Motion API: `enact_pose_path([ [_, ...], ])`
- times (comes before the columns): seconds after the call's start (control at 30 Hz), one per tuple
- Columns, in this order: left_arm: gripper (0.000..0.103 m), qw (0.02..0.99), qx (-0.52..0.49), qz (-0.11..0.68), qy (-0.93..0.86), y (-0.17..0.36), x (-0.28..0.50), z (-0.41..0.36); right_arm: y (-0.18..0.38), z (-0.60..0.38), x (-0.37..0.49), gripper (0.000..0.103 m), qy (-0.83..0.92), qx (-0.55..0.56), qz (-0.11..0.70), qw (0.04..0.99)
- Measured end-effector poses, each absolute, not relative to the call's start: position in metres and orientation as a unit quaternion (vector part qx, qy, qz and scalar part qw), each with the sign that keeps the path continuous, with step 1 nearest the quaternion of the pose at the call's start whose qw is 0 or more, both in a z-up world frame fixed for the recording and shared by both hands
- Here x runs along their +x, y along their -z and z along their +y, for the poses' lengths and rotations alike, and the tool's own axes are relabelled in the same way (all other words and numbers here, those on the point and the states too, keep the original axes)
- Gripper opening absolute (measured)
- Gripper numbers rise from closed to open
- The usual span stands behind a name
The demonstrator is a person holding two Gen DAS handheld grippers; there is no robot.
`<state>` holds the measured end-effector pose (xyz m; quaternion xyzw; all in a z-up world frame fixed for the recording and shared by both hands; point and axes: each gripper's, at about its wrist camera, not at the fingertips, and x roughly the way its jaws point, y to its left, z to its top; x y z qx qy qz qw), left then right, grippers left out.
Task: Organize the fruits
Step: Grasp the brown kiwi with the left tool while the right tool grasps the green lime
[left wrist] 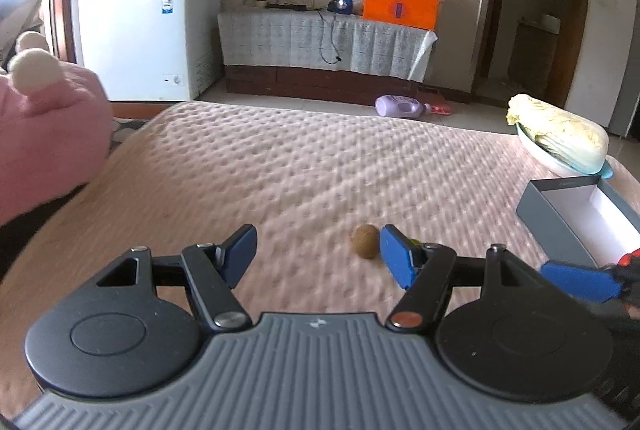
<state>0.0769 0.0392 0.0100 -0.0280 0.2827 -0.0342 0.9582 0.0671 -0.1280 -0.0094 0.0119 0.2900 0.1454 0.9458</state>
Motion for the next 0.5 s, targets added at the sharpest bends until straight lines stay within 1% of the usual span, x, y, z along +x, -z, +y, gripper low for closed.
enact_pose_path([
  [0.23, 0.072, 0.955, -0.025, 0.291, 0.047, -0.003, 0.097, 0.022, 0.026, -0.110, 0.087, 0.043, -0.150, -0.008, 0.304, 0.941],
  [0.3, 0.069, 0.952, -0.028, 0.302, 0.046, 0.002, 0.105, 0.019, 0.028, -0.109, 0.090, 0.043, -0.149, -0.008, 0.306, 0.940],
  [0.37, 0.062, 0.948, -0.028, 0.313, 0.046, 0.008, 0.113, 0.015, 0.030, -0.108, 0.094, 0.043, -0.147, -0.008, 0.306, 0.941],
  [0.5, 0.061, 0.948, -0.042, 0.313, 0.042, 0.011, 0.123, 0.016, 0.035, -0.109, 0.105, 0.043, -0.143, -0.006, 0.309, 0.940],
])
